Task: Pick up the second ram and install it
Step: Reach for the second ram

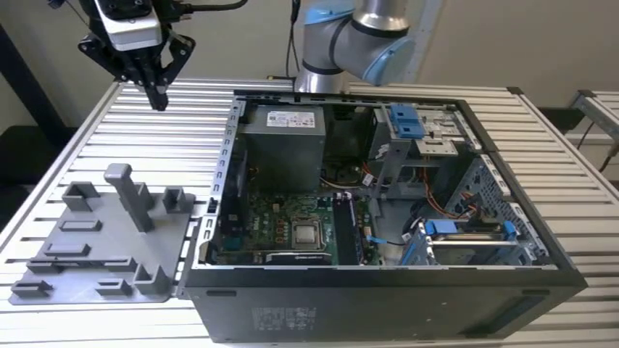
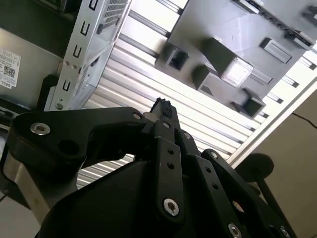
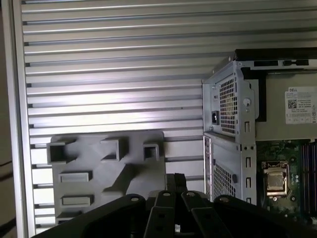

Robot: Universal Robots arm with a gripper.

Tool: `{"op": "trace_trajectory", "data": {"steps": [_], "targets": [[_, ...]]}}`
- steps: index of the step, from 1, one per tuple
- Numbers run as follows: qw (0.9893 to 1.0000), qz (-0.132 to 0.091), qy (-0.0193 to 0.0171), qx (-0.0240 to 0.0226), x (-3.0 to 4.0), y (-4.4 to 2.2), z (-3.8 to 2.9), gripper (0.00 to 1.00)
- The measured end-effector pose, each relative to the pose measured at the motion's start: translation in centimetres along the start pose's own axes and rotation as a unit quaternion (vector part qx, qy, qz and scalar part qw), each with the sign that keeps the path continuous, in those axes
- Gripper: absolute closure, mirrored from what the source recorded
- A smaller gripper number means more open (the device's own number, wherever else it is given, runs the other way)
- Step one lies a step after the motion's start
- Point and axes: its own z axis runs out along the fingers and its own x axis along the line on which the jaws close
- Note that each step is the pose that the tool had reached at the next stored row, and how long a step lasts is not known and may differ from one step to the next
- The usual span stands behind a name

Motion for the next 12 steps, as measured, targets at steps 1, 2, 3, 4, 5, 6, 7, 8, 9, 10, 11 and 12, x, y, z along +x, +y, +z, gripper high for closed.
{"op": "trace_trajectory", "data": {"steps": [1,2,3,4,5,6,7,8,9,10,11,12], "targets": [[1.0,0.0,0.0,0.0,0.17,-0.01,0.0,0.89],[1.0,0.0,0.0001,0.0,0.33,-0.02,-0.01,0.89],[1.0,0.0,0.0,0.0,0.5,-0.03,-0.01,0.89],[1.0,0.0,0.0,0.0,0.66,-0.05,-0.02,0.89],[1.0,0.0,0.0,0.0,0.83,-0.06,-0.02,0.89],[1.0,0.0,0.0,0.0,0.99,-0.07,-0.02,0.89],[1.0,0.0,0.0,0.0,1.16,-0.08,-0.03,0.89],[1.0,0.0,0.0,0.0,1.33,-0.09,-0.03,0.89],[1.0,0.0,0.0,0.0,1.5,-0.1,-0.03,0.89],[1.0,0.0,0.0,0.0,1.65,-0.12,-0.04,0.89],[1.0,0.0,0.0,0.0,1.82,-0.13,-0.04,0.89],[1.0,0.0,0.0,0.0,1.98,-0.14,-0.05,0.89]]}}
